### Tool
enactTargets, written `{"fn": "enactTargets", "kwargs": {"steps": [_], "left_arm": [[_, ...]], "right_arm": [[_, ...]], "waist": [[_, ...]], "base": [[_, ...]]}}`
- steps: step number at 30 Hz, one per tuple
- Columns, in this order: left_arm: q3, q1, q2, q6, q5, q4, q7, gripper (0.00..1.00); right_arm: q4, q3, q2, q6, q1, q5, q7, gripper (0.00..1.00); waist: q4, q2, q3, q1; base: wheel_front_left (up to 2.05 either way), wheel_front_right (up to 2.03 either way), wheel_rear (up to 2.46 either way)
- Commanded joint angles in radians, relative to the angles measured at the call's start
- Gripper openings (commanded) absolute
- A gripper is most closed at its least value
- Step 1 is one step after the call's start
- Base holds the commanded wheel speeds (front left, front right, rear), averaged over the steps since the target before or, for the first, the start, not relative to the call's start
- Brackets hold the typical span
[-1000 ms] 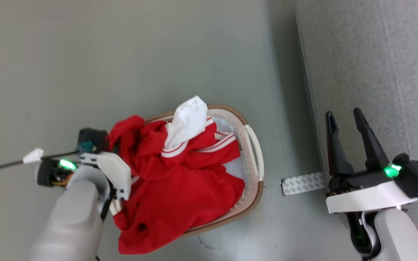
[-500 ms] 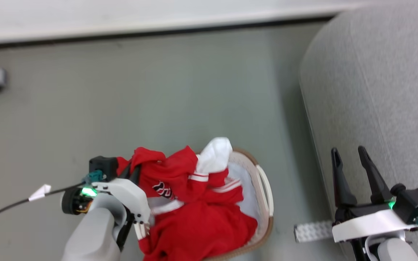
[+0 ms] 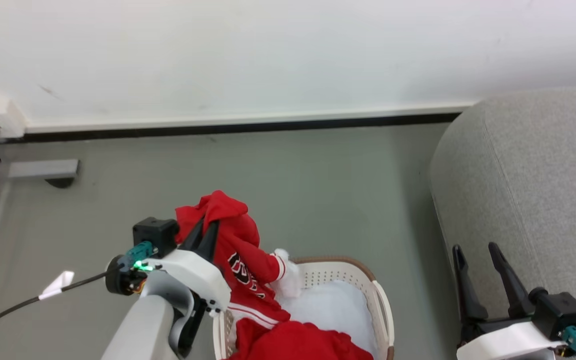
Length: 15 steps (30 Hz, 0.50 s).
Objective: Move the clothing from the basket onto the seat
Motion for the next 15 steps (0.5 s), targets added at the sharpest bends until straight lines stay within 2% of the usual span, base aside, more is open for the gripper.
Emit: {"fn": "enactTargets", "kwargs": {"steps": [1, 10, 15], "left_arm": [[0.003, 0.022, 0.001, 0.004, -0.010, -0.040, 0.014, 0.00], [0.027, 0.108, 0.040, 0.045, -0.049, -0.409, 0.175, 0.00], [0.036, 0.120, 0.055, 0.065, -0.058, -0.562, 0.244, 0.00]], "right_arm": [[0.003, -0.001, -0.005, -0.002, 0.016, -0.001, 0.000, 1.00], [0.008, 0.008, -0.005, -0.002, 0.039, -0.020, 0.001, 1.00], [0.002, 0.021, -0.005, -0.002, 0.039, -0.041, 0.001, 1.00]], "waist": [[0.010, 0.0000, -0.027, 0.0003], [0.010, 0.0000, -0.061, 0.0003], [0.015, 0.0000, -0.067, 0.0003]], "base": [[0.00, 0.00, 0.00], [0.00, 0.00, 0.00], [0.00, 0.00, 0.00]]}}
